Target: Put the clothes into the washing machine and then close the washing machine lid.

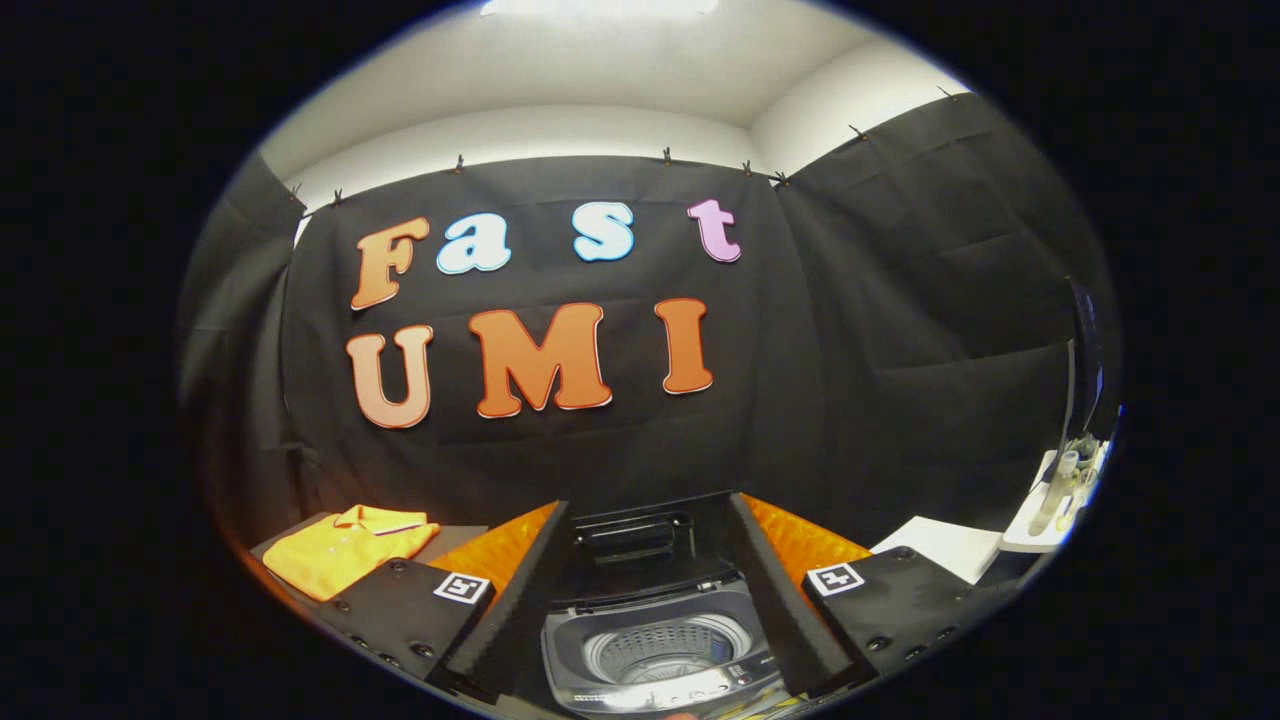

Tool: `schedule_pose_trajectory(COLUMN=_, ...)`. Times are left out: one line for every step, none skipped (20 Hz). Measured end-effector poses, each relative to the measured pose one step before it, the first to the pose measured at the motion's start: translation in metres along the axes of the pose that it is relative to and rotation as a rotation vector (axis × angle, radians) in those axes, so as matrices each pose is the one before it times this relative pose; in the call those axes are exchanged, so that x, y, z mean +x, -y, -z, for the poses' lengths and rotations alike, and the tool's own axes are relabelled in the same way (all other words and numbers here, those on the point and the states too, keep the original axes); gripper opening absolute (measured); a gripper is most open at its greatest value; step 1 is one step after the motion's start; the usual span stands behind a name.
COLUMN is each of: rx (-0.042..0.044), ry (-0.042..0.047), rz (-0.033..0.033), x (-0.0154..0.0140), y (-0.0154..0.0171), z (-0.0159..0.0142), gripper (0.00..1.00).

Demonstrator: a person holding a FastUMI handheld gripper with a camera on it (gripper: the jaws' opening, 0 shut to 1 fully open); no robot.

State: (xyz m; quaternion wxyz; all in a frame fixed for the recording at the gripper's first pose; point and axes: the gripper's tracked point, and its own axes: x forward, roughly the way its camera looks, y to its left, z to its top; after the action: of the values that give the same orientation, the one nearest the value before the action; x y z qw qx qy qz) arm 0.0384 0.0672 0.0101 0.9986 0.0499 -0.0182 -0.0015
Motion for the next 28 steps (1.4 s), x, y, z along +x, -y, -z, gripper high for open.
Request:
schedule_pose_trajectory(rx=-0.00704, ry=0.00445, rz=0.00098, x=-0.00173, y=0.00131, z=0.00227, gripper=0.99)
schedule_pose_trajectory(rx=-0.00799, ry=0.01417, rz=0.00429, x=0.00074, y=0.00002, z=-0.00186, gripper=0.99)
schedule_pose_trajectory(rx=-0.00282, ry=0.00513, rz=0.01059, x=0.00031, y=0.0016, z=-0.00319, gripper=0.99)
schedule_pose_trajectory(rx=0.00013, ry=0.00926, rz=0.0059, x=-0.00085, y=-0.00316, z=-0.0038, gripper=0.99)
schedule_pose_trajectory(rx=-0.00584, ry=0.00811, rz=0.03314, x=-0.00196, y=0.00017, z=-0.007, gripper=0.98)
schedule_pose_trajectory(rx=-0.01746, ry=0.01081, rz=0.01108, x=-0.00303, y=-0.00572, z=-0.00627, gripper=0.98)
schedule_pose_trajectory(rx=-0.01341, ry=0.01076, rz=-0.01589, x=-0.00018, y=-0.01265, z=-0.00458, gripper=0.97)
schedule_pose_trajectory(rx=-0.01272, ry=0.00274, rz=-0.0203, x=0.00243, y=-0.01814, z=-0.0035, gripper=0.98)
schedule_pose_trajectory(rx=-0.01242, ry=-0.01033, rz=-0.01457, x=0.00045, y=-0.01394, z=0.00044, gripper=0.98)
schedule_pose_trajectory(rx=-0.00957, ry=-0.01972, rz=-0.02621, x=0.00049, y=-0.01595, z=0.00258, gripper=0.98)
schedule_pose_trajectory(rx=-0.00325, ry=-0.02632, rz=-0.06745, x=0.00171, y=-0.02498, z=0.00154, gripper=0.98)
schedule_pose_trajectory(rx=0.00683, ry=-0.02335, rz=-0.07448, x=0.00334, y=-0.03042, z=0.00094, gripper=0.98)
schedule_pose_trajectory(rx=0.01232, ry=-0.01421, rz=-0.06079, x=0.00758, y=-0.02808, z=-0.0008, gripper=0.98)
schedule_pose_trajectory(rx=0.01338, ry=-0.00614, rz=-0.05999, x=0.0093, y=-0.02501, z=-0.00551, gripper=0.98)
schedule_pose_trajectory(rx=0.01155, ry=-0.00392, rz=-0.04862, x=0.01093, y=-0.02341, z=-0.00223, gripper=0.98)
schedule_pose_trajectory(rx=0.00877, ry=-0.0046, rz=-0.04012, x=0.01185, y=-0.0165, z=-0.00142, gripper=0.98)
schedule_pose_trajectory(rx=0.01118, ry=-0.01129, rz=-0.03429, x=0.01367, y=-0.01497, z=0.00202, gripper=0.98)
schedule_pose_trajectory(rx=0.01356, ry=-0.02147, rz=-0.02965, x=0.01386, y=-0.01381, z=0.0048, gripper=0.98)
schedule_pose_trajectory(rx=0.02001, ry=-0.02867, rz=-0.0279, x=0.01152, y=-0.0162, z=0.00862, gripper=0.98)
schedule_pose_trajectory(rx=0.02747, ry=-0.02136, rz=-0.02756, x=0.01219, y=-0.01514, z=0.00417, gripper=0.98)
schedule_pose_trajectory(rx=0.02366, ry=-0.02983, rz=-0.02745, x=0.01253, y=-0.013, z=0.00699, gripper=0.98)
schedule_pose_trajectory(rx=0.02437, ry=-0.02978, rz=-0.02346, x=0.01287, y=-0.00893, z=0.00848, gripper=0.98)
schedule_pose_trajectory(rx=0.02339, ry=-0.02556, rz=-0.02172, x=0.01359, y=-0.00927, z=0.00838, gripper=0.98)
schedule_pose_trajectory(rx=0.01571, ry=-0.03065, rz=-0.00922, x=0.01398, y=-0.00543, z=0.00752, gripper=0.98)
schedule_pose_trajectory(rx=0.00363, ry=-0.03896, rz=-0.00763, x=0.01339, y=-0.00412, z=0.01107, gripper=0.98)
schedule_pose_trajectory(rx=-0.00288, ry=-0.03956, rz=-0.00832, x=0.01186, y=-0.00488, z=0.01111, gripper=0.98)
schedule_pose_trajectory(rx=-0.00658, ry=-0.03637, rz=-0.02412, x=0.01134, y=-0.00735, z=0.01082, gripper=0.98)
schedule_pose_trajectory(rx=-0.00354, ry=-0.01085, rz=-0.02235, x=0.00688, y=-0.00664, z=0.00617, gripper=0.98)
